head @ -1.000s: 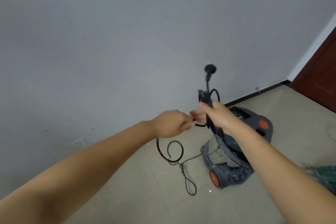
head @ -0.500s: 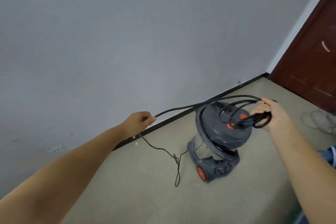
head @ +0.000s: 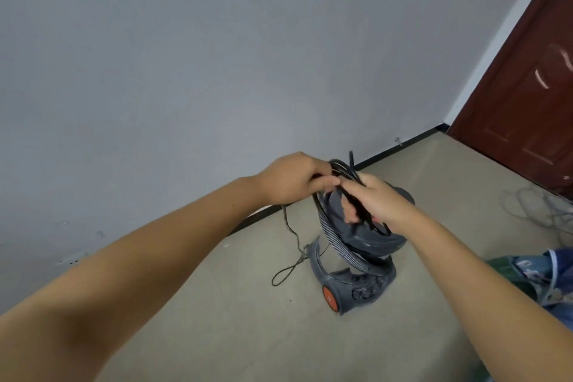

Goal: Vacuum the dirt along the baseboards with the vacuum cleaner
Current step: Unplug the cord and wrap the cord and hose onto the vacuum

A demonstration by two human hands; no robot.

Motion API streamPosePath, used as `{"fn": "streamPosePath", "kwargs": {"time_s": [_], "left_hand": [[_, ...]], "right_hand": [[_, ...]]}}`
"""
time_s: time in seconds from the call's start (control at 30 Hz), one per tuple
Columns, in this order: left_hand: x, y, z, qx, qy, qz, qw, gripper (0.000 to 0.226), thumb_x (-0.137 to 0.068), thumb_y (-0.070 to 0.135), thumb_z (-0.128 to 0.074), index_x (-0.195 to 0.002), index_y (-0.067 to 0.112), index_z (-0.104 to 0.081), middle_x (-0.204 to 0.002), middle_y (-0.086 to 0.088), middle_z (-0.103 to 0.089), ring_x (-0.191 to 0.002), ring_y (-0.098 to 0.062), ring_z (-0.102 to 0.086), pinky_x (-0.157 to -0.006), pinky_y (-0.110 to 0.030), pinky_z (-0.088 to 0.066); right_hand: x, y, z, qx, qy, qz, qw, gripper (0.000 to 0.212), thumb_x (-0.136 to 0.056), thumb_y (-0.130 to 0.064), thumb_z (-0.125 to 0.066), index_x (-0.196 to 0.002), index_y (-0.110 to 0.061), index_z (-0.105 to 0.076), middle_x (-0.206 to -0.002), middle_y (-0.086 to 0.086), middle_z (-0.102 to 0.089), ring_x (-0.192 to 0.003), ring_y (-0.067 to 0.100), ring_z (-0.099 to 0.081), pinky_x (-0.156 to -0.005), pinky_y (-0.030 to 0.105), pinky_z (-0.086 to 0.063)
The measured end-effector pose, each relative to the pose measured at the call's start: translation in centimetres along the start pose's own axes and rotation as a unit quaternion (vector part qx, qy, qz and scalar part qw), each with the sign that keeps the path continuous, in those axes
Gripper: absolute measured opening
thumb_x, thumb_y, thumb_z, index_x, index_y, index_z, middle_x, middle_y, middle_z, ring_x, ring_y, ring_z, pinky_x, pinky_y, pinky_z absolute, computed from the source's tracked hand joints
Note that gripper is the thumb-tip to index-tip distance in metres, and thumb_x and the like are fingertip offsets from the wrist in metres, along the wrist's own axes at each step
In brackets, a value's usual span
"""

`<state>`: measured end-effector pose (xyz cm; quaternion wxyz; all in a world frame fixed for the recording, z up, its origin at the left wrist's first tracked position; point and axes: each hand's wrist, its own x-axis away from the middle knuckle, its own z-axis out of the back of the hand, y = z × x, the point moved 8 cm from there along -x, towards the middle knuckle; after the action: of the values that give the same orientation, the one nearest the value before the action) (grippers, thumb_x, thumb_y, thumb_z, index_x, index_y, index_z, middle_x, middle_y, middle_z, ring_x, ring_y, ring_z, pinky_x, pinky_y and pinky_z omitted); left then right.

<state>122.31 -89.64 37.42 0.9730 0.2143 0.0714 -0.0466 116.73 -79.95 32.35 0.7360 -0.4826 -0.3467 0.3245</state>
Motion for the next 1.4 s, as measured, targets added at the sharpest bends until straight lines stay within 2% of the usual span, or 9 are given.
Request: {"fn": "streamPosePath", "kwargs": {"time_s": [0.2, 0.4, 0.53, 0.63, 0.73, 0.83, 0.93, 1.23, 1.4], "left_hand": [[1.2, -5.7, -3.0, 0.247, 0.062, 0.124, 0.959, 0.039, -0.089, 0.031, -0.066, -0.062, 0.016, -0.042, -0.058, 0.005, -0.037, -0.056, -0.008, -0.038, -0.058, -0.023, -0.04], [4.9, -15.3, -8.2, 0.24, 0.062, 0.264, 0.932, 0.041, -0.091, 0.034, -0.063, -0.061, 0.017, -0.04, -0.056, 0.004, -0.041, -0.057, -0.012, -0.046, -0.059, -0.026, -0.041], [5.5, -19.0, -8.4, 0.176, 0.035, 0.243, 0.953, 0.037, -0.094, 0.035, -0.058, -0.065, 0.015, -0.045, -0.057, 0.005, -0.04, -0.053, -0.007, -0.038, -0.059, -0.025, -0.035], [2.0, -15.8, -5.5, 0.036, -0.008, 0.094, 0.995, 0.03, -0.1, 0.036, -0.044, -0.078, 0.016, -0.049, -0.059, 0.01, -0.041, -0.053, -0.006, -0.038, -0.058, -0.026, -0.03], [-1.5, -12.8, -4.6, -0.124, -0.116, -0.036, 0.985, 0.033, -0.103, 0.039, -0.034, -0.099, 0.014, -0.055, -0.075, 0.005, -0.054, -0.066, -0.011, -0.041, -0.064, -0.027, -0.031], [-3.4, -10.5, -4.6, -0.189, -0.171, -0.136, 0.957, 0.038, -0.103, 0.04, -0.029, -0.108, 0.014, -0.056, -0.095, -0.004, -0.065, -0.074, -0.011, -0.041, -0.067, -0.028, -0.037], [-5.6, -8.3, -3.1, -0.168, -0.131, -0.196, 0.957, 0.036, -0.103, 0.041, -0.032, -0.106, 0.017, -0.059, -0.096, 0.002, -0.065, -0.075, -0.007, -0.042, -0.067, -0.023, -0.031], [-8.5, -17.7, -1.6, 0.183, -0.083, 0.043, 0.979, 0.047, -0.087, 0.04, -0.066, -0.054, 0.017, -0.042, -0.054, 0.004, -0.037, -0.049, -0.005, -0.035, -0.053, -0.019, -0.032], [-7.8, -21.0, -4.3, 0.336, -0.07, 0.12, 0.932, 0.036, -0.096, 0.037, -0.053, -0.067, 0.015, -0.058, -0.064, -0.001, -0.055, -0.066, -0.014, -0.054, -0.075, -0.028, -0.047]], "right_hand": [[-0.5, 0.7, 2.7, -0.26, -0.002, -0.104, 0.96, 0.027, -0.074, -0.035, -0.067, -0.066, -0.015, -0.05, -0.041, -0.012, -0.028, -0.031, 0.002, -0.025, -0.036, 0.016, -0.032], [1.3, 3.1, 13.7, -0.636, 0.174, 0.021, 0.751, 0.033, -0.044, -0.001, -0.08, -0.052, -0.011, -0.05, -0.039, -0.011, -0.033, -0.028, 0.004, -0.03, -0.037, 0.012, -0.037], [3.6, 7.0, 20.1, -0.665, 0.386, 0.105, 0.631, 0.036, -0.077, -0.006, -0.062, -0.051, -0.016, -0.039, -0.041, -0.01, -0.036, -0.036, 0.005, -0.039, -0.056, 0.015, -0.043], [2.3, 7.9, 19.4, -0.601, 0.436, 0.078, 0.665, 0.04, -0.1, -0.015, -0.039, -0.061, -0.017, -0.036, -0.043, -0.006, -0.042, -0.042, 0.011, -0.046, -0.054, 0.02, -0.049], [-1.4, 5.8, 15.4, -0.453, 0.418, -0.001, 0.787, 0.039, -0.103, -0.015, -0.034, -0.065, -0.011, -0.043, -0.047, -0.002, -0.059, -0.052, 0.012, -0.059, -0.056, 0.026, -0.055], [-6.1, 4.0, 9.4, -0.21, 0.302, -0.074, 0.927, 0.038, -0.104, -0.021, -0.041, -0.084, 0.002, -0.063, -0.073, 0.006, -0.075, -0.075, 0.018, -0.073, -0.079, 0.031, -0.059], [-8.6, 2.6, 3.6, -0.033, 0.149, -0.098, 0.983, 0.034, -0.101, -0.03, -0.048, -0.101, -0.007, -0.071, -0.094, 0.004, -0.076, -0.093, 0.017, -0.072, -0.092, 0.032, -0.053], [-9.9, 2.0, 1.9, -0.226, 0.061, -0.116, 0.965, 0.033, -0.092, -0.03, -0.058, -0.065, -0.015, -0.044, -0.045, -0.007, -0.024, -0.037, 0.008, -0.021, -0.042, 0.02, -0.031], [-9.0, 1.4, 8.3, -0.594, 0.154, -0.025, 0.789, 0.047, -0.037, -0.008, -0.096, -0.062, -0.011, -0.056, -0.036, -0.007, -0.033, -0.026, 0.004, -0.033, -0.037, 0.017, -0.041]]}}
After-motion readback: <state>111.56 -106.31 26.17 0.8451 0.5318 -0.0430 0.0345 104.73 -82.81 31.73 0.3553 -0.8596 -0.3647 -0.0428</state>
